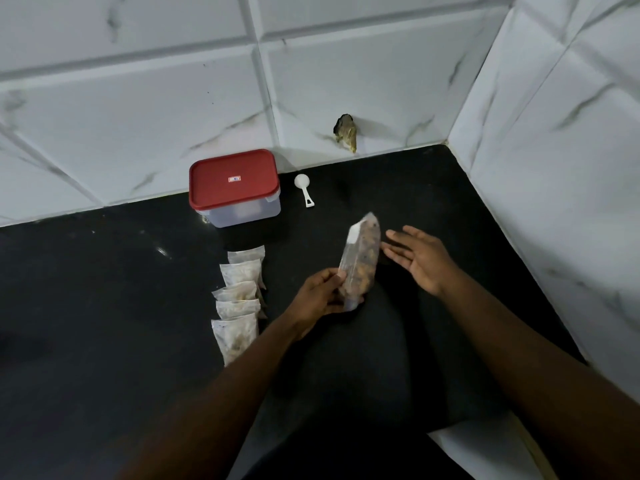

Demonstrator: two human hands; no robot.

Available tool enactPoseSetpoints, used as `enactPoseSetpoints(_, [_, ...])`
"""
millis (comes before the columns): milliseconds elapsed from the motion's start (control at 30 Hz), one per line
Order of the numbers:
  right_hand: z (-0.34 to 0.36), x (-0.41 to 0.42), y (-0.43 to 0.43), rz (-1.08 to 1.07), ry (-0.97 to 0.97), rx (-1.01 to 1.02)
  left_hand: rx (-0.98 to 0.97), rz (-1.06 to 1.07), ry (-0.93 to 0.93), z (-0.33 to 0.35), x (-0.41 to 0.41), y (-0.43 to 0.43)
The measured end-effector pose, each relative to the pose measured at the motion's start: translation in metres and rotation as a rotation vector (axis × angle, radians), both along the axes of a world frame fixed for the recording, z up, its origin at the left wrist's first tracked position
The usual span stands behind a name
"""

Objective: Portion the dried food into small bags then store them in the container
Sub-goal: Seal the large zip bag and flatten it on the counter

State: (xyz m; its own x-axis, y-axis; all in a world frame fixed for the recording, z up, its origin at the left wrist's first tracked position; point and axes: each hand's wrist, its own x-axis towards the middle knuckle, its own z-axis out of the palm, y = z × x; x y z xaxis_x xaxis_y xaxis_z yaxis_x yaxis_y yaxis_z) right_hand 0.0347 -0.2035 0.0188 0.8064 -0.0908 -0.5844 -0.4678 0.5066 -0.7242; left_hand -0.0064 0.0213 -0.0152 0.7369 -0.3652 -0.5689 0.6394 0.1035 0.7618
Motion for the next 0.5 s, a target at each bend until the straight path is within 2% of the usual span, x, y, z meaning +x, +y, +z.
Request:
enactPoseSetpoints(200, [-0.016,-0.003,0.011,0.174,0.000,-0.190,-0.006,0.112,-0.047,0.002,-0.009,-0.039])
enactPoseSetpoints(333, [-0.030,-0.004,0.006,0.199,-0.023,-0.337,0.174,0.063,-0.098,-0.009,-0.010,-0.056])
enactPoseSetpoints(500, [-0.040,-0.011,0.003,0.302,-0.037,-0.574,0.257,0.003,-0.028,-0.015,-0.003,-0.051])
